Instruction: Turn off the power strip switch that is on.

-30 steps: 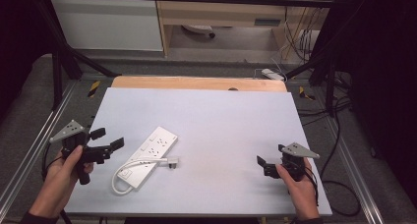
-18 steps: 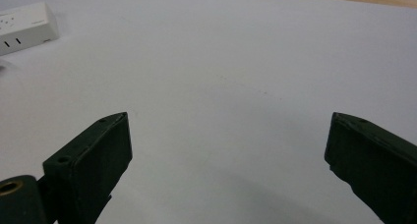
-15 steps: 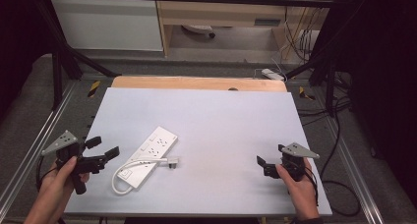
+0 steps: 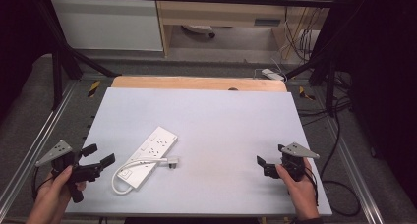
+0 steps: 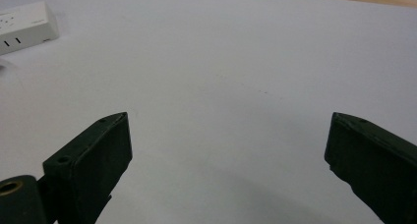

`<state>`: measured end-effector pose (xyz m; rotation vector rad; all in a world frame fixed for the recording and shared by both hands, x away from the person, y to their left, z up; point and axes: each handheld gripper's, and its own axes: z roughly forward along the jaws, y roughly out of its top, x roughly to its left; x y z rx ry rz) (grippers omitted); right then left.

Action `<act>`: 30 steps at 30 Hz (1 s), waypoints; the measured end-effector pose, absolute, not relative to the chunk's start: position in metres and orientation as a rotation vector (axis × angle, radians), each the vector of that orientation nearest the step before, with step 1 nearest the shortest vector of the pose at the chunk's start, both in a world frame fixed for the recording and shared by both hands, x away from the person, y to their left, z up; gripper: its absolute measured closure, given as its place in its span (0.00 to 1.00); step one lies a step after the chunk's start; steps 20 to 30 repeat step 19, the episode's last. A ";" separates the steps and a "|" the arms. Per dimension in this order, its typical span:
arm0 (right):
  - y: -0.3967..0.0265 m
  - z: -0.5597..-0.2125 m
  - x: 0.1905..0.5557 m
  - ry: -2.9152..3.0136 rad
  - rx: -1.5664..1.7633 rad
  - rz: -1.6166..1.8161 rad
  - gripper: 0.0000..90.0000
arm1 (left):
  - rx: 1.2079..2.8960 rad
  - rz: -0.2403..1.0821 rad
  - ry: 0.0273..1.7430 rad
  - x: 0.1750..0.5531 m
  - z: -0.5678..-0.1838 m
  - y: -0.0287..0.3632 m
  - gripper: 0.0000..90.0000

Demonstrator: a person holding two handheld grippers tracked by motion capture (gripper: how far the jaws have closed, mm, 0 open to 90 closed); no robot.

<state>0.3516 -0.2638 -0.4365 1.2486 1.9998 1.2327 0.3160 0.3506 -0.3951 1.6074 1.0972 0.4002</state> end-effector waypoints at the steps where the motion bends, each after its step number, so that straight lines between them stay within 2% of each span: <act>1: -0.264 -0.437 0.352 2.000 1.248 1.233 0.05 | 1.606 0.399 1.100 0.315 -0.397 0.351 0.07; 18: -0.263 -0.440 0.353 2.009 1.278 1.193 0.05 | 1.676 0.399 1.089 0.305 -0.421 0.342 0.08; 30: -0.262 -0.442 0.354 2.019 1.297 1.163 0.05 | 1.681 0.402 1.086 0.305 -0.422 0.341 0.08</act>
